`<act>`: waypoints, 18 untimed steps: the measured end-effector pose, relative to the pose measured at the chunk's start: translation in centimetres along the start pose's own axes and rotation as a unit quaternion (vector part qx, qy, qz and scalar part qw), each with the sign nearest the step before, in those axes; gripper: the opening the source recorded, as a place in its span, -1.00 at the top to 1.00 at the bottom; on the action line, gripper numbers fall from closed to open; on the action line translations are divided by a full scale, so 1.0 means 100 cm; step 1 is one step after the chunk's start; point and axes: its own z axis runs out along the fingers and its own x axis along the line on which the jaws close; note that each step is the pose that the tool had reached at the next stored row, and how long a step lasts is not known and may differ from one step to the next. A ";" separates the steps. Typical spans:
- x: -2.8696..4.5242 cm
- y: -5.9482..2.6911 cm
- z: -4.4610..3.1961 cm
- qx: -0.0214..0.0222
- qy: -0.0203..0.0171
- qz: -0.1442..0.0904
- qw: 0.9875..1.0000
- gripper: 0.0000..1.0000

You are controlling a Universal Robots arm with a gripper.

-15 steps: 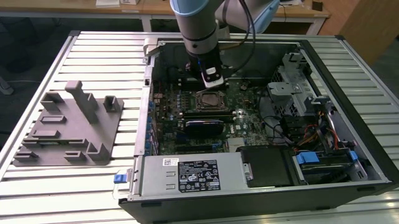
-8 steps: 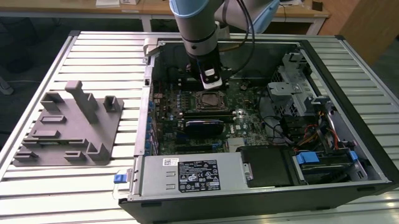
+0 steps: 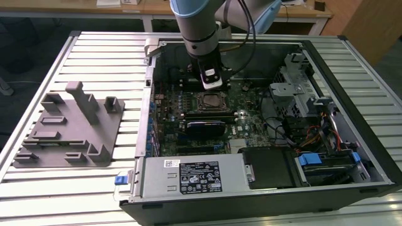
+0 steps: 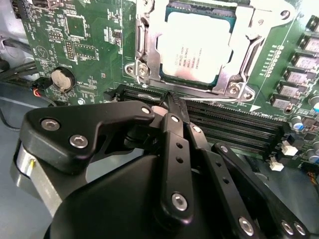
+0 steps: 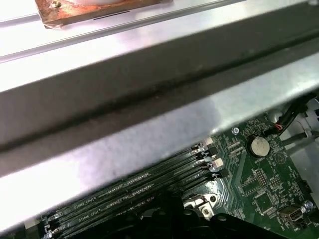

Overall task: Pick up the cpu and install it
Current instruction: 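Install the first cpu locking lever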

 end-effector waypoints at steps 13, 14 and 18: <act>0.0016 0.0002 0.0039 0.005 -0.007 0.008 1.000 0.79; 0.0016 0.0000 0.0043 0.005 -0.007 0.008 1.000 0.79; 0.0017 -0.0016 0.0070 0.006 -0.009 0.009 1.000 0.79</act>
